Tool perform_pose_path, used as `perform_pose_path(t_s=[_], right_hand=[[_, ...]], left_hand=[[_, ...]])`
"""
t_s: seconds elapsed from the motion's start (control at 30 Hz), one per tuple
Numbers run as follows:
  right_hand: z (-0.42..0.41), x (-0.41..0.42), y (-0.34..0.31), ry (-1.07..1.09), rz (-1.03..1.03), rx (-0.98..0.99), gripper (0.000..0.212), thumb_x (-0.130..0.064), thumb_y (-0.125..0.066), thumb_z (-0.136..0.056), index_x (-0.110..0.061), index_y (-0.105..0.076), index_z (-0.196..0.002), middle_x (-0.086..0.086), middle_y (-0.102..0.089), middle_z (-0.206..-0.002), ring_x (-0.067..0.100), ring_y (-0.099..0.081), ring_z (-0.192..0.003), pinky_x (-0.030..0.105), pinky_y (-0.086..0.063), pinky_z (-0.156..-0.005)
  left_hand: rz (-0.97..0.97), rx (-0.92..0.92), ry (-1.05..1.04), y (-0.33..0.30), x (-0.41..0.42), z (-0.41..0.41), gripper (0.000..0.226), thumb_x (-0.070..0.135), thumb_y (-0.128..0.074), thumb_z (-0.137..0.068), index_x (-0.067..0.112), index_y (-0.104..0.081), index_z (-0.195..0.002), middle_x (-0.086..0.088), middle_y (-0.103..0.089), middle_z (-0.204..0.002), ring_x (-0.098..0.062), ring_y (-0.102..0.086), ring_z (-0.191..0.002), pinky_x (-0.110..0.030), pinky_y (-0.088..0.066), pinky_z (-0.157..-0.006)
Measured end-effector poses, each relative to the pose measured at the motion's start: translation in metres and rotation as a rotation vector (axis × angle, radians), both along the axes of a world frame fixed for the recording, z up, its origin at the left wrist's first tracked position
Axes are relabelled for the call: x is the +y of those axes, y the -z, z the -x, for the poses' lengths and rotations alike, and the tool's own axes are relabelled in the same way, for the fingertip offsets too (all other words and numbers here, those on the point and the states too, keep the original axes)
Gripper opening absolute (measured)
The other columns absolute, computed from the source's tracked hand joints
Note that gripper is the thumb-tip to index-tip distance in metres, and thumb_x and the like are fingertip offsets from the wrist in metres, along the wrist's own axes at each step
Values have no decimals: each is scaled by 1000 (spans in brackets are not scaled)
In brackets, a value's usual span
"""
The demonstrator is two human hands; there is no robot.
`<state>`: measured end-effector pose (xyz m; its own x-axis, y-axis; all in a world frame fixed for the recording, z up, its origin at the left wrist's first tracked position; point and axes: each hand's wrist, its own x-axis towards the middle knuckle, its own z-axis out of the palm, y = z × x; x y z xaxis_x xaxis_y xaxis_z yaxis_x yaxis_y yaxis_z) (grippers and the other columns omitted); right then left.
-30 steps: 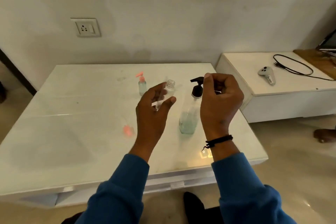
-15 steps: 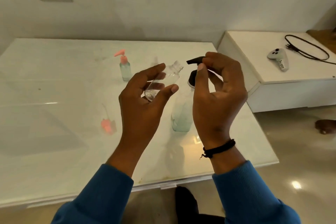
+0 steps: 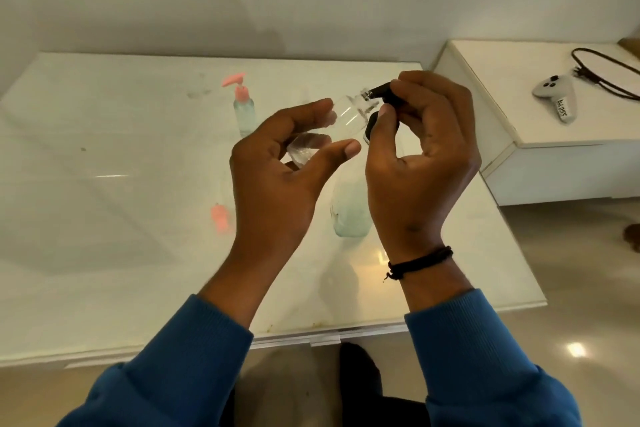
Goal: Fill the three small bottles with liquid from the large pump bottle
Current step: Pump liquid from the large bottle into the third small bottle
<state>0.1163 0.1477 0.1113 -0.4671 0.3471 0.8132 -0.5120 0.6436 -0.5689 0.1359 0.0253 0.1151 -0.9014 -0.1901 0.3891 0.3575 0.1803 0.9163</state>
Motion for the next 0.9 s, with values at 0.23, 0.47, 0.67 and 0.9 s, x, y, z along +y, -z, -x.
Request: perform_pose_path(t_s=[0.23,0.47,0.67,0.9], right_hand=[[5,5,1,36,-32,16,15,5,-70,-90,5,-71,-105,16,-70,-104,22,-70,-94,27,-61,-81],[7,5,3,31,-99,63,12,4,-68,-91,6,-73,-102,16,-70,-105,25,-69,-97,35,-62,-81],[8,7,0,34,-108,70,12,4,-67,-92,6,-74,-101,16,-72,-101,20,-69,-94,26,-60,-82],[7,8,0,-10,-102,66,12,0,-69,-92,6,-74,-102,17,-70,-100,21,-69,-92,31,-62,-77]], left_hand=[[46,7,58,-3,5,-7,49,16,-80,-83,14,-64,-130,-7,-68,-113,10,-63,-98,-2,-45,-76],[-340,-171,96,-2,-12,0,40,8,-83,-76,7,-72,-115,-4,-76,-109,-16,-73,-98,-38,-62,-81],[-751,-360,316,1,-15,0,47,13,-72,-73,4,-67,-120,-12,-73,-117,-31,-72,-105,-30,-60,-81],[-1030,-475,544,11,-22,-1,41,15,-58,-85,6,-61,-125,-18,-68,-125,-34,-69,-111,-24,-60,-79]])
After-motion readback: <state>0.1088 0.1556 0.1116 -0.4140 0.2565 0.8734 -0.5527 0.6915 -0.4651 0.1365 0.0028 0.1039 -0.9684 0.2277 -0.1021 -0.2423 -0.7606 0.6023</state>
